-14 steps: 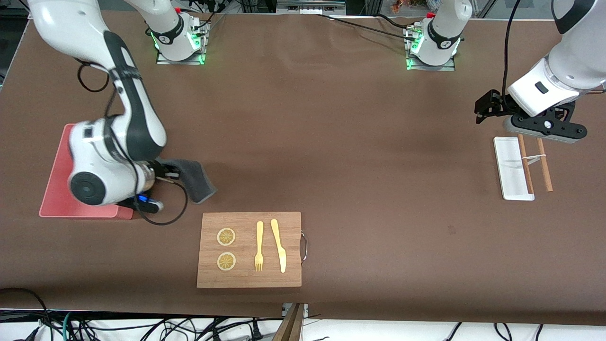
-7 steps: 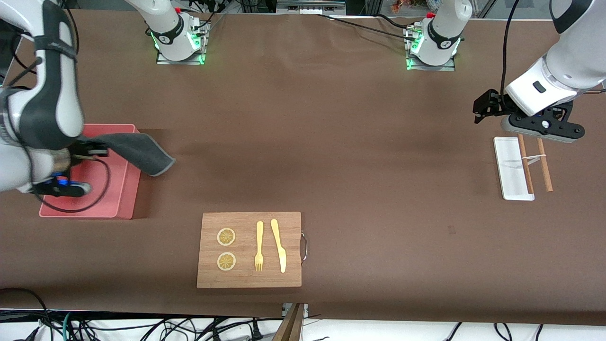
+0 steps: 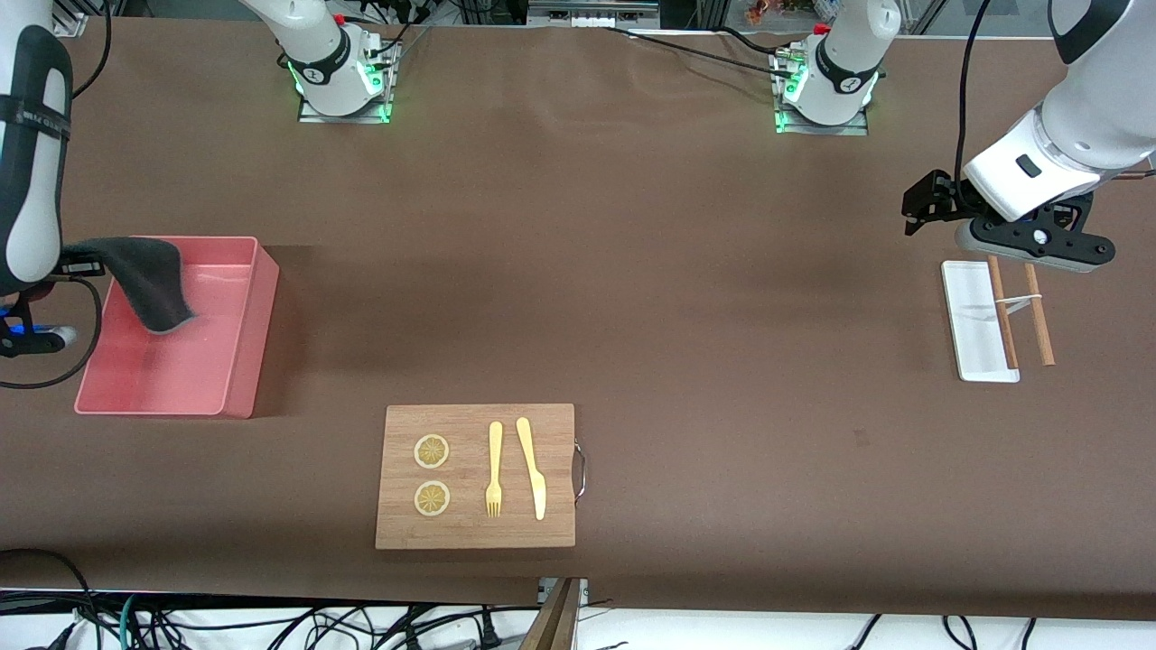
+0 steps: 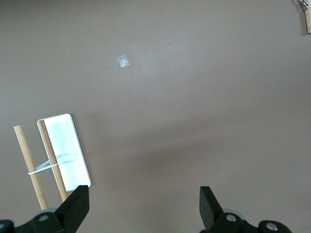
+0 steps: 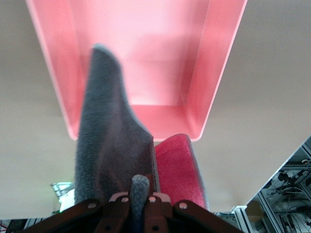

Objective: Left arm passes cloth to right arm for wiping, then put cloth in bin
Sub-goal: 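Move the cloth over the pink bin with the right gripper, then open the right gripper to drop the cloth into the bin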

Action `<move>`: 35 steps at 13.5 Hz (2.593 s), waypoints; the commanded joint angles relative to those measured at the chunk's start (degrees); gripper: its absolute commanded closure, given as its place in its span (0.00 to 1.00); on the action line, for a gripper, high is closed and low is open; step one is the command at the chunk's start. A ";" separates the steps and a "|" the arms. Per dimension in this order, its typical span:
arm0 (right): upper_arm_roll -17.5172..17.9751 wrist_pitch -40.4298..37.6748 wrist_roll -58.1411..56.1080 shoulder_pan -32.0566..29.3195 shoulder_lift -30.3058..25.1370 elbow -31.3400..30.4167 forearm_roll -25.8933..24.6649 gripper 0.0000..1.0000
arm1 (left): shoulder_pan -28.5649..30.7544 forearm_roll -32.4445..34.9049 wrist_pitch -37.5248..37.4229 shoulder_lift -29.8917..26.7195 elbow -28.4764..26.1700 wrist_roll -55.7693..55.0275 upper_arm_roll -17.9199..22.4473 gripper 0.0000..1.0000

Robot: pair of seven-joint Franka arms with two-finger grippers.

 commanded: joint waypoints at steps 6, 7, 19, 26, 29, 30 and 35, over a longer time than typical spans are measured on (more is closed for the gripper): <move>0.19 22.98 -1.08 -0.45 2.35 -16.13 2.23 1.00 | -0.08 1.62 -0.04 0.34 0.85 0.16 -0.45 0.00; 0.19 26.24 -0.99 -0.45 2.96 -17.37 2.94 1.00 | 0.01 1.62 -0.04 0.34 0.85 0.16 -0.45 0.00; 1.77 28.66 -0.64 -0.28 -10.62 -17.47 7.78 0.00 | -0.08 1.62 -0.04 0.34 0.94 0.07 -0.45 0.00; 8.28 19.51 -0.90 -0.28 -26.89 -17.82 6.81 0.00 | -0.08 1.62 -0.04 0.34 0.94 0.16 -0.45 0.00; 8.28 19.33 -0.99 -0.28 -31.56 -18.17 6.90 0.00 | -0.08 1.62 -0.04 0.34 0.94 0.16 -0.45 0.00; 8.28 19.07 -0.91 -0.28 -32.01 -18.08 6.81 0.00 | -0.08 1.62 -0.04 0.34 0.94 0.16 -0.45 0.00; 10.99 11.60 14.72 -0.10 -33.68 -16.77 7.08 0.00 | -0.08 1.53 -0.04 0.34 0.94 0.16 -0.45 0.00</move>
